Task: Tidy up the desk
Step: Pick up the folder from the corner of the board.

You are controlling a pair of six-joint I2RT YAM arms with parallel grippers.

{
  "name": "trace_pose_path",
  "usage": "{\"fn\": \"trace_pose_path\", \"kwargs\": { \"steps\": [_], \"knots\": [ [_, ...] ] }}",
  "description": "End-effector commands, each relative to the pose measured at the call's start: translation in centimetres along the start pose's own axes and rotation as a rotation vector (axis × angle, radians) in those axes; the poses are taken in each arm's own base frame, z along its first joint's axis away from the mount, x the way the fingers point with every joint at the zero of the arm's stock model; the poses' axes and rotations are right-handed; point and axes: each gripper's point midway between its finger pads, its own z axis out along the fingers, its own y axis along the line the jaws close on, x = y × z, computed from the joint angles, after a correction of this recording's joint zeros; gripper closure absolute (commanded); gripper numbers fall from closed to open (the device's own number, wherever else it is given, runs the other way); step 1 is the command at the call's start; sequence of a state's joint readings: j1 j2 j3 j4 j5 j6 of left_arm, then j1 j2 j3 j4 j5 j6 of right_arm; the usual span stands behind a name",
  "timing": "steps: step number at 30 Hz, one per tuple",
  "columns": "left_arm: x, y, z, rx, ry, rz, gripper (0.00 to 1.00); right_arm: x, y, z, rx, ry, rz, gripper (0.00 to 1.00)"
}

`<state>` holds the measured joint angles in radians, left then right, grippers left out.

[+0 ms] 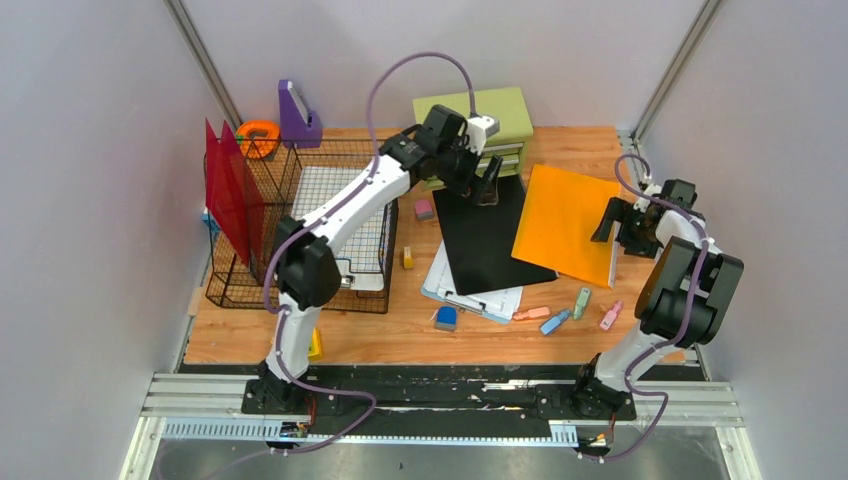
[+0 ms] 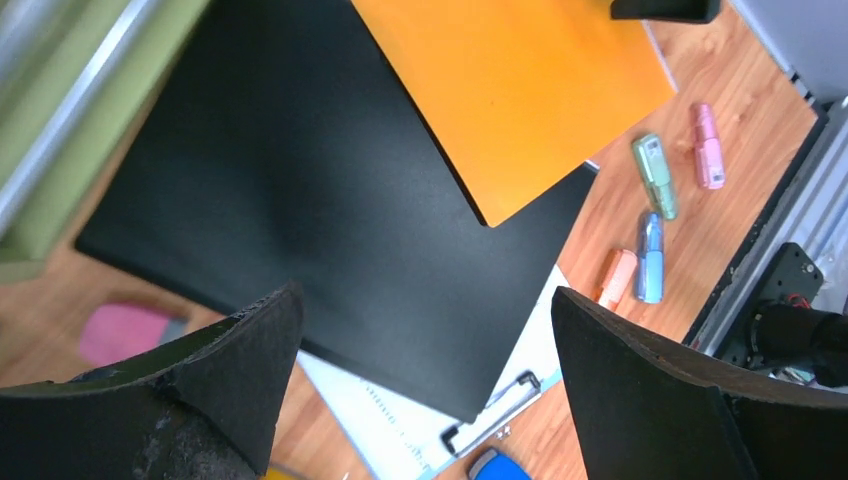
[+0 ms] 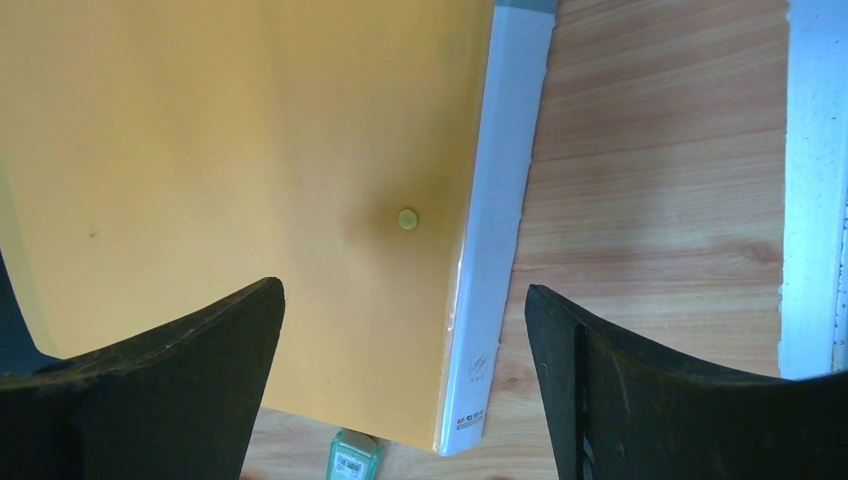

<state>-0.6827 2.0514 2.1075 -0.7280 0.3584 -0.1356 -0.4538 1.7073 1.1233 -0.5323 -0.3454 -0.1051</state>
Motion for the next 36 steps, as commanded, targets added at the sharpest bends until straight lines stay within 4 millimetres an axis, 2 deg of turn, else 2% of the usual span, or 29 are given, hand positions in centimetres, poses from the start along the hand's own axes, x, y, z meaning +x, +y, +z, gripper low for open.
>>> {"fn": "trace_pose_path", "kwargs": {
  "steps": [1,7,8,10,14,20,27,31,36],
  "knots": [
    [-0.9,-1.4,4.4,0.072,-0.04,-0.062,0.0,-0.1,-0.2,0.9,-0.005,-0.012,-0.002,0.08],
    [1.4,-0.6,10.9,0.096,-0.02,-0.135,0.0,0.6,-1.0,1.5,0.028,0.004,-0.011,0.09],
    [1.1,-0.6,11.3,0.099,-0.035,-0.138,0.0,0.8,-1.2,1.6,0.034,0.009,-0.011,0.09],
    [2.3,-0.1,13.4,0.106,-0.014,-0.181,0.0,1.0,-1.4,1.8,0.04,0.015,-0.014,0.1],
    [3.6,-0.6,15.6,0.151,0.006,-0.251,0.0,1.3,-1.3,2.1,0.029,0.024,-0.016,0.1],
    [5.5,-2.1,17.5,0.232,0.042,-0.315,0.04,2.1,-1.1,2.6,0.008,0.046,-0.014,0.12],
    [7.5,-3.9,19.0,0.317,0.084,-0.366,0.16,2.9,-0.8,3.1,-0.022,0.068,-0.008,0.15],
    [8.4,-5.4,19.6,0.392,0.109,-0.417,0.2,3.2,-0.5,3.2,-0.042,0.076,-0.004,0.17],
    [9.6,-6.0,20.0,0.432,0.135,-0.495,0.22,3.7,-0.1,3.5,-0.07,0.093,0.007,0.19]
  ]
}}
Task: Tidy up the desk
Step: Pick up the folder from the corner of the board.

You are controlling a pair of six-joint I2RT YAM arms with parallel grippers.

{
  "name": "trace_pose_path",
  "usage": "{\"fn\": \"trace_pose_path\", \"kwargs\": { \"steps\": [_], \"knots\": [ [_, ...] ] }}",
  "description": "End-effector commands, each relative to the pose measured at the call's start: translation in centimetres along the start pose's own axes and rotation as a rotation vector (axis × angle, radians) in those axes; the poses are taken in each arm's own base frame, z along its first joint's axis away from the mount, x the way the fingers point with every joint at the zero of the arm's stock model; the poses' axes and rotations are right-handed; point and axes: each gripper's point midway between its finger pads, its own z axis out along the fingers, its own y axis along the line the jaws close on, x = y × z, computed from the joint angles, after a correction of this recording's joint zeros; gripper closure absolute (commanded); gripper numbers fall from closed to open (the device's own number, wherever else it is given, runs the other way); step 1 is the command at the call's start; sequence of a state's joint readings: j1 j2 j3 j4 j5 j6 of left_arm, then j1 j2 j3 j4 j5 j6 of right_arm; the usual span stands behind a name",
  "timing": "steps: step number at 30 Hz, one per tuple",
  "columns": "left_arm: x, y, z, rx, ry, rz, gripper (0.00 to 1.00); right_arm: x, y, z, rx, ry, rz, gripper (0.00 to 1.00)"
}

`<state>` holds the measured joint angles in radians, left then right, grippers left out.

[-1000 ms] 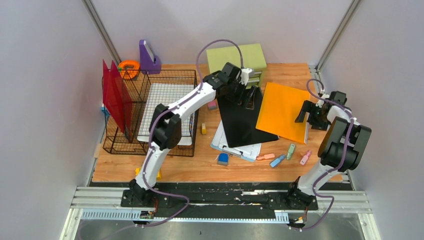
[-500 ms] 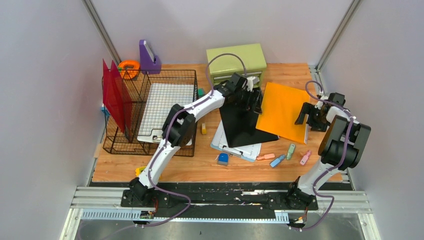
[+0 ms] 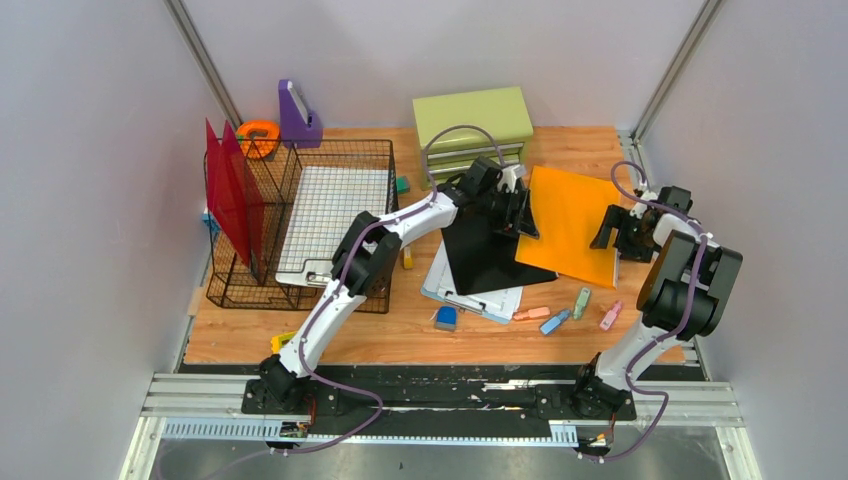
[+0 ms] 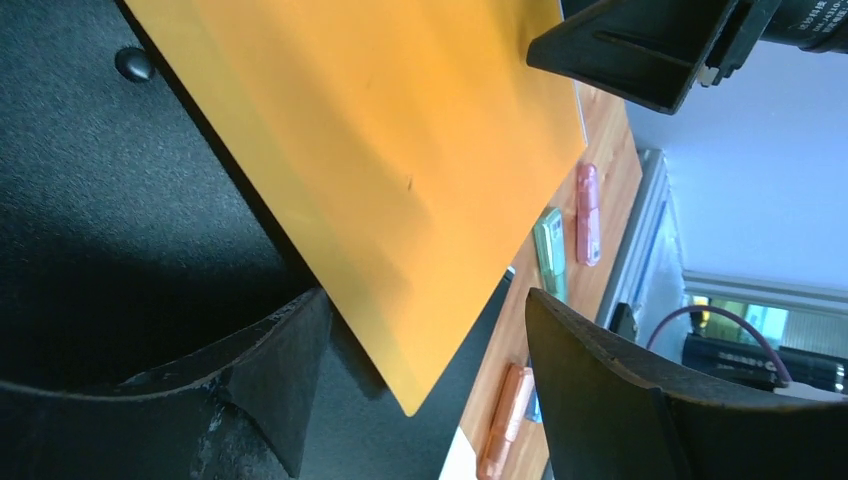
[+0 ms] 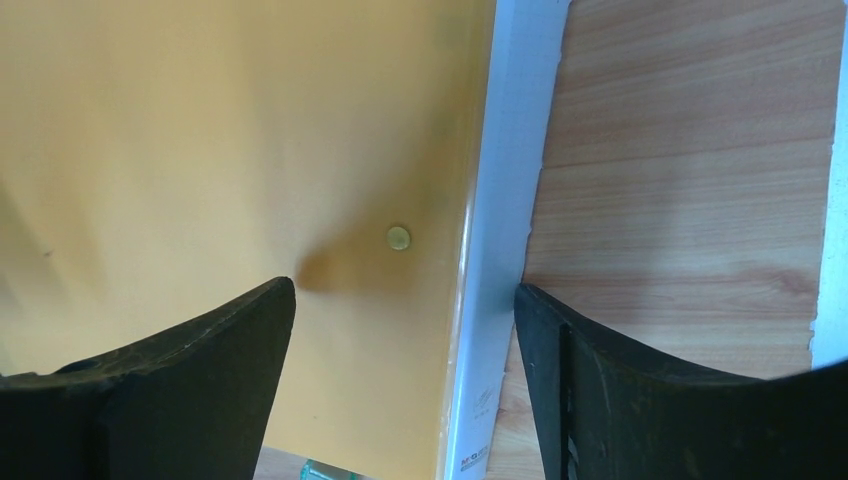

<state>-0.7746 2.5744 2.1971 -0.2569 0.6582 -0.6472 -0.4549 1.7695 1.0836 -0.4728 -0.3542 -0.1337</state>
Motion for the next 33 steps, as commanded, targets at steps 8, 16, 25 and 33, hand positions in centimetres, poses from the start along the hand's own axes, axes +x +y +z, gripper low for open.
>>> {"fn": "trace_pose_path", "kwargs": {
  "steps": [8,16,25,33],
  "knots": [
    [2.0,-1.4,1.4,0.174,0.025,-0.172,0.22,2.4,1.3,1.6,-0.1,0.074,0.035,0.21],
    [1.7,-1.6,1.6,0.195,0.008,-0.17,0.27,2.3,1.7,1.4,-0.126,0.077,0.038,0.23],
    [1.4,-2.0,1.5,0.21,0.001,-0.168,0.47,1.9,2.5,0.9,-0.161,0.068,0.03,0.23],
    [2.8,-1.1,3.3,0.174,0.023,-0.147,0.49,1.9,3.3,0.4,-0.212,0.072,0.028,0.23]
  ]
}}
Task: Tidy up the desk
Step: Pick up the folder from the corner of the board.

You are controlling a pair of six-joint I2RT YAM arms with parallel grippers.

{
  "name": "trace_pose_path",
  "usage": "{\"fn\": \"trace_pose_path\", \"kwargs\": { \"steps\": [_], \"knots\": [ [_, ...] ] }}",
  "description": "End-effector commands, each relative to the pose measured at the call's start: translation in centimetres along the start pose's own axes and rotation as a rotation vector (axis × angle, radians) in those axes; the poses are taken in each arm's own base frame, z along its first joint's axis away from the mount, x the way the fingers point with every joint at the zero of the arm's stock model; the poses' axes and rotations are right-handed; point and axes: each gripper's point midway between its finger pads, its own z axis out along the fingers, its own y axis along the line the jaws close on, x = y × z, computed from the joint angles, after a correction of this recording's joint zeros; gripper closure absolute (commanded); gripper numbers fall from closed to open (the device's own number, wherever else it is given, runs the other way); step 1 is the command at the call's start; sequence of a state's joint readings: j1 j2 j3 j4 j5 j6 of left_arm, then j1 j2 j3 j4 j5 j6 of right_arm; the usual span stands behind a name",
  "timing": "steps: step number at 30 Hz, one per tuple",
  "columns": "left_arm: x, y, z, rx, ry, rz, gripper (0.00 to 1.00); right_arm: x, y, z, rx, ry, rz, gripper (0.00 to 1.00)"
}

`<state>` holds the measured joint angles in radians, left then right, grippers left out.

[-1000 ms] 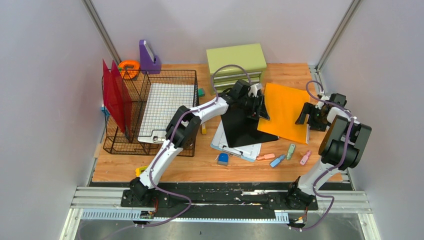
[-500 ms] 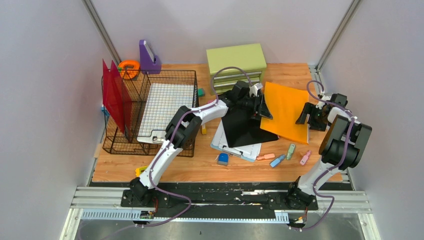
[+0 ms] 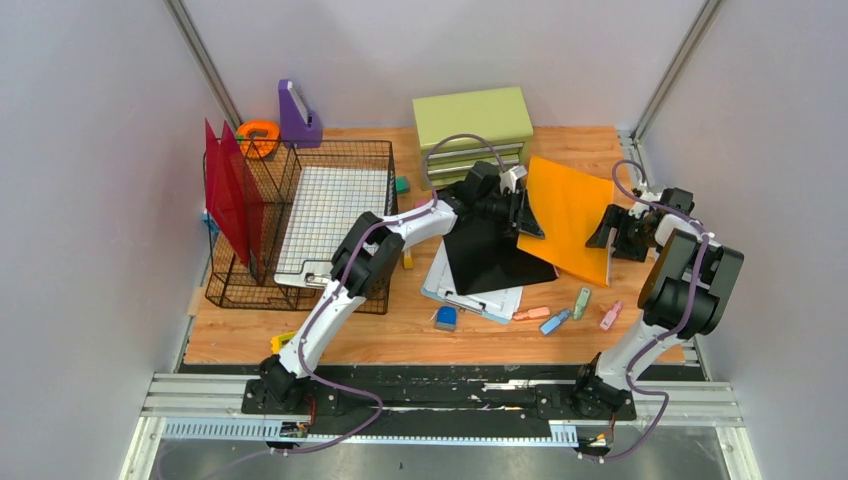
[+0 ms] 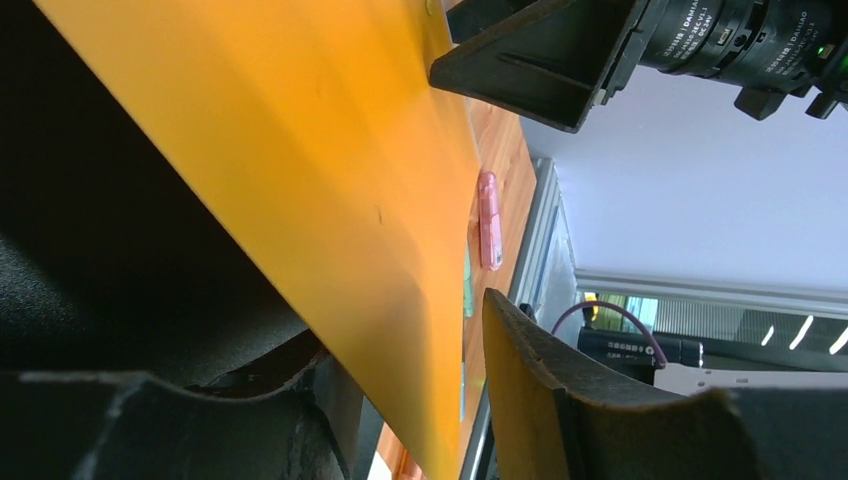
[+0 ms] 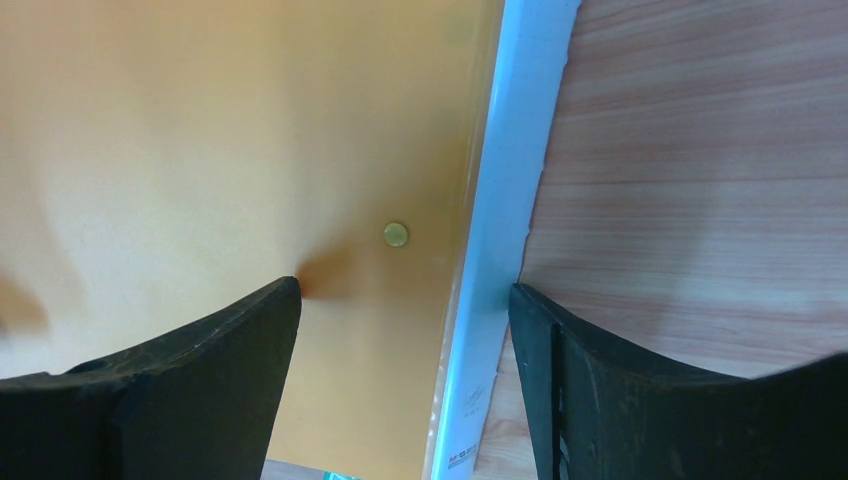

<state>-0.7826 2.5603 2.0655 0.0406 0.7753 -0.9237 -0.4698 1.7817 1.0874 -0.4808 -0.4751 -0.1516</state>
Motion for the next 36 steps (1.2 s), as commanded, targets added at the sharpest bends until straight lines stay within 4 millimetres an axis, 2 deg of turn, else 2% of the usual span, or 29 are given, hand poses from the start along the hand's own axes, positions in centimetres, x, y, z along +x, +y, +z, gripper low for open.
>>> {"fn": "trace_pose_path", "kwargs": {
  "steps": [1,7,10,11,12,19,26,29,30,31,36],
  "knots": [
    [2.1,2.5,2.3,-0.007,0.04,0.005,0.52,1.9,1.8,0.6,-0.1,0.074,0.032,0.23],
    [1.8,1.7,1.8,-0.02,0.046,0.058,0.79,1.2,1.4,-0.4,-0.095,0.043,0.04,0.23],
    [1.4,0.9,1.0,-0.049,0.058,0.132,0.92,0.2,1.1,-1.6,-0.086,0.005,0.039,0.21],
    [0.9,0.0,0.7,-0.044,0.052,0.159,0.98,-0.3,1.1,-2.0,-0.085,-0.011,0.038,0.2],
    [1.0,0.0,0.5,-0.051,0.061,0.189,1.0,-0.7,1.1,-2.6,-0.081,-0.028,0.037,0.19],
    [-1.0,-5.4,-1.7,0.02,0.036,0.409,1.0,-5.0,2.2,-7.5,-0.04,-0.185,-0.017,0.15],
    [-2.8,-10.6,-4.1,0.047,-0.002,0.54,1.0,-10.0,4.2,-15.0,0.045,-0.391,-0.108,0.14],
    [-3.4,-12.5,-5.5,0.027,-0.02,0.594,1.0,-11.6,5.4,-17.6,0.053,-0.462,-0.131,0.15],
    [-3.6,-13.5,-6.2,0.026,-0.032,0.615,1.0,-12.0,5.8,-18.3,0.047,-0.482,-0.136,0.15],
    [-3.8,-13.5,-6.6,0.002,-0.035,0.633,1.0,-12.4,6.3,-18.9,0.038,-0.499,-0.14,0.15],
    [-4.9,-16.2,-10.2,-0.037,-0.082,0.694,1.0,-13.8,8.5,-21.0,-0.027,-0.553,-0.142,0.15]
  ]
}}
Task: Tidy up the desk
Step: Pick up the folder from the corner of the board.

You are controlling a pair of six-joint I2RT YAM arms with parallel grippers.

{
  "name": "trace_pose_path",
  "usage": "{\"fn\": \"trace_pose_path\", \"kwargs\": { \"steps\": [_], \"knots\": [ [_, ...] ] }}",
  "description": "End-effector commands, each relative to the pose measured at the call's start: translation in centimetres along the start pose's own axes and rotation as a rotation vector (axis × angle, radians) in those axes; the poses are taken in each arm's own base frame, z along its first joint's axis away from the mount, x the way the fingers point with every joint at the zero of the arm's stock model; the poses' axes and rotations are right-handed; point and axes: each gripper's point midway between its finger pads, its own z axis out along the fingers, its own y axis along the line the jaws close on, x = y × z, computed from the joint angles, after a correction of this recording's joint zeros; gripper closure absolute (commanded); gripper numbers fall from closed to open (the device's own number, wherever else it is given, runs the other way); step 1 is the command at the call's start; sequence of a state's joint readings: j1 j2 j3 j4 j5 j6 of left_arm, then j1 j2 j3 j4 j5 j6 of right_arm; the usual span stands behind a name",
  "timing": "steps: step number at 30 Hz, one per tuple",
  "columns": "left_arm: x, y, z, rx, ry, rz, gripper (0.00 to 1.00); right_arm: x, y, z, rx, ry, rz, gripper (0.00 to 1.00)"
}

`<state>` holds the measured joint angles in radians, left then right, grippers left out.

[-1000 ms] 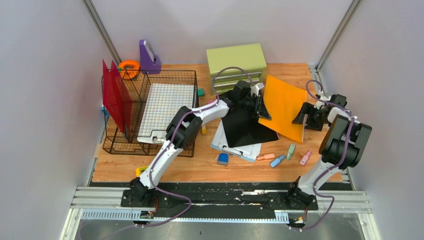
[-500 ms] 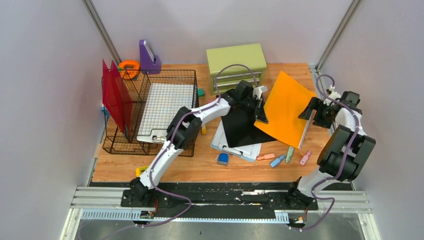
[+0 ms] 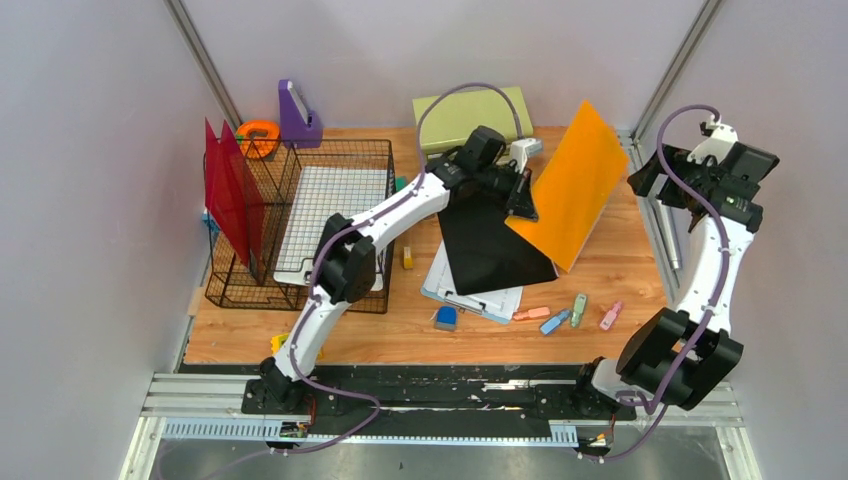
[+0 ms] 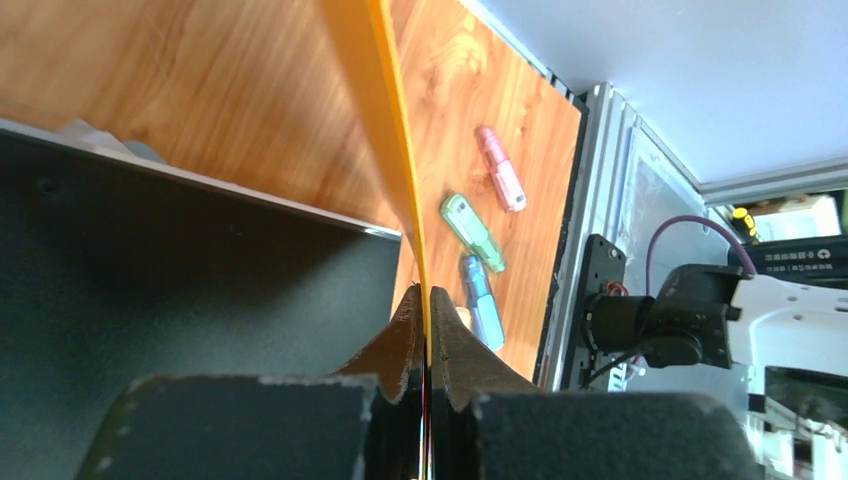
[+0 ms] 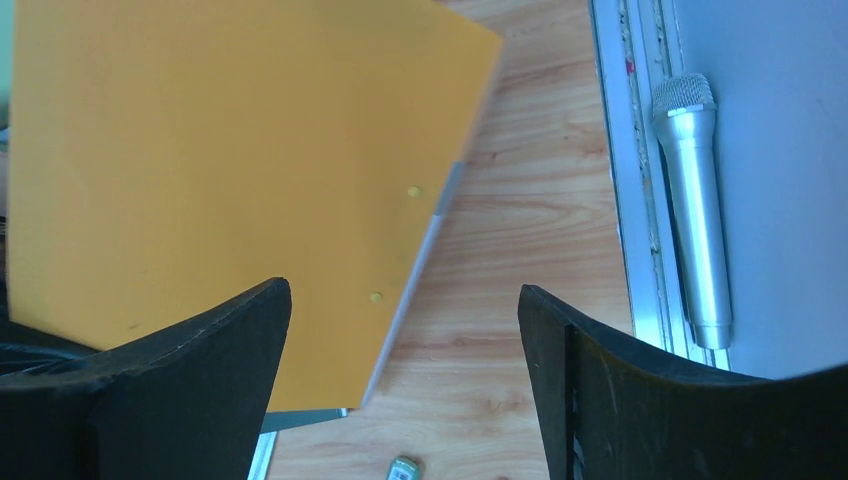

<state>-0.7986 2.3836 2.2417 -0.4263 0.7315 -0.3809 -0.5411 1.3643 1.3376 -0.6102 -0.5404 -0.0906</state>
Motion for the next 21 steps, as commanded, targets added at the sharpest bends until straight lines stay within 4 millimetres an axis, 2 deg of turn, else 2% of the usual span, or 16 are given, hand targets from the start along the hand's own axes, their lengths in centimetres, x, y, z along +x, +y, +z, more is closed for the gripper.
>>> {"fn": "trace_pose_path", "kwargs": {
  "steps": [1,5,7,10,11,12,13,17,20,21],
  "knots": [
    [-7.0,-5.9,-6.5,-0.007,-0.158,0.216,1.0,-3.1,1.9,-1.6,-0.056,-0.068,0.025,0.14],
    [-9.7,-6.6,-10.6,-0.005,-0.234,0.194,1.0,-4.3,3.8,-2.0,-0.159,-0.087,0.025,0.1],
    [-10.9,-6.9,-12.8,0.003,-0.268,0.193,1.0,-4.3,5.1,-1.8,-0.243,-0.072,0.071,0.08],
    [-12.3,-7.7,-16.1,0.035,-0.316,0.2,1.0,-4.0,7.3,-1.0,-0.381,-0.036,0.113,0.01],
    [-12.2,-7.5,-16.5,0.043,-0.316,0.192,1.0,-3.8,8.0,-0.7,-0.42,-0.025,0.118,0.0],
    [-12.7,-8.2,-17.8,0.072,-0.337,0.198,1.0,-3.6,9.0,-0.3,-0.464,-0.012,0.122,0.0],
    [-12.8,-8.0,-18.7,0.073,-0.348,0.189,1.0,-3.4,9.9,-0.1,-0.513,-0.003,0.122,0.0],
    [-13.5,-8.6,-21.6,0.147,-0.404,0.158,1.0,-2.9,13.5,0.6,-0.69,0.024,0.13,0.0],
    [-12.9,-8.5,-22.6,0.185,-0.408,0.135,1.0,-2.0,16.3,1.6,-0.789,0.054,0.098,0.0],
    [-13.1,-9.0,-23.2,0.196,-0.421,0.147,1.0,-1.7,17.1,2.1,-0.818,0.065,0.088,0.0]
  ]
}}
